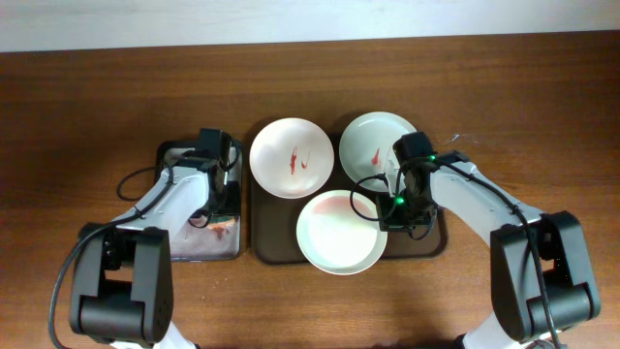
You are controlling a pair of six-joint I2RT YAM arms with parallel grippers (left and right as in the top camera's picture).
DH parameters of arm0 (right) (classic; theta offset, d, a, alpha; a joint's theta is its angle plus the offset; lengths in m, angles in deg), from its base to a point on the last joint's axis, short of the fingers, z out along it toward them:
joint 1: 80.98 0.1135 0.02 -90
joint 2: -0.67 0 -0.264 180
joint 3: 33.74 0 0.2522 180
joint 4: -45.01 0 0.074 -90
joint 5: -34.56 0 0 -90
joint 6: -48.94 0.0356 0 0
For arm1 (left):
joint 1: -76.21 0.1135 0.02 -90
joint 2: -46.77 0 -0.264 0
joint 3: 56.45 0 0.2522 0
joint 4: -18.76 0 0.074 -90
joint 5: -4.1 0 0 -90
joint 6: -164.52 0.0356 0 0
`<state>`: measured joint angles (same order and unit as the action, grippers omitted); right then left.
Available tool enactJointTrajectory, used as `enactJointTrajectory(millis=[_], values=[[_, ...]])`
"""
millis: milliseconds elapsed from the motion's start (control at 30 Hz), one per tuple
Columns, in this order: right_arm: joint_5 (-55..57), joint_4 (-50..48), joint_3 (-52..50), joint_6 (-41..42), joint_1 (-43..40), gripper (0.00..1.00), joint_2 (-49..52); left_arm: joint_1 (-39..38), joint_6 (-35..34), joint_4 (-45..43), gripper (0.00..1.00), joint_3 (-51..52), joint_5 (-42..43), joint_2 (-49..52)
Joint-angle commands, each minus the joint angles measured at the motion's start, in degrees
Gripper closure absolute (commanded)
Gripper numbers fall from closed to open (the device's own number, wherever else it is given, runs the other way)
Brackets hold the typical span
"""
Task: Clean dirty plates on tray and stack at the side
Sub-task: 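Return the sponge to the soapy tray with the left gripper, then lift the cleaned front plate with the right gripper and place it right of tray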
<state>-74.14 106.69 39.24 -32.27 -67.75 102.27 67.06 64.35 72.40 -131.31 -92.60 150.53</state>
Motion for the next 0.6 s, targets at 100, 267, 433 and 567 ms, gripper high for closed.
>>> enactJointTrajectory(millis=[100, 267, 433, 567], values=[[1.38, 0.26, -0.46, -0.39, 0.26, 0.96, 0.48, 0.07, 0.04, 2.45, 1.00, -0.66, 0.90, -0.07], [1.38, 0.44, -0.46, -0.37, 0.26, 0.96, 0.46, 0.07, 0.04, 4.92, 0.76, -5.70, -4.92, -0.09], [1.38, -0.66, -0.46, -0.37, 0.26, 0.96, 0.46, 0.07, 0.00, 8.85, 0.18, -10.86, -0.20, -0.09], [1.38, -1.25, -0.44, -1.05, 0.26, 0.96, 0.37, 0.04, 0.00, 10.64, 0.09, -10.84, 5.73, -0.07]])
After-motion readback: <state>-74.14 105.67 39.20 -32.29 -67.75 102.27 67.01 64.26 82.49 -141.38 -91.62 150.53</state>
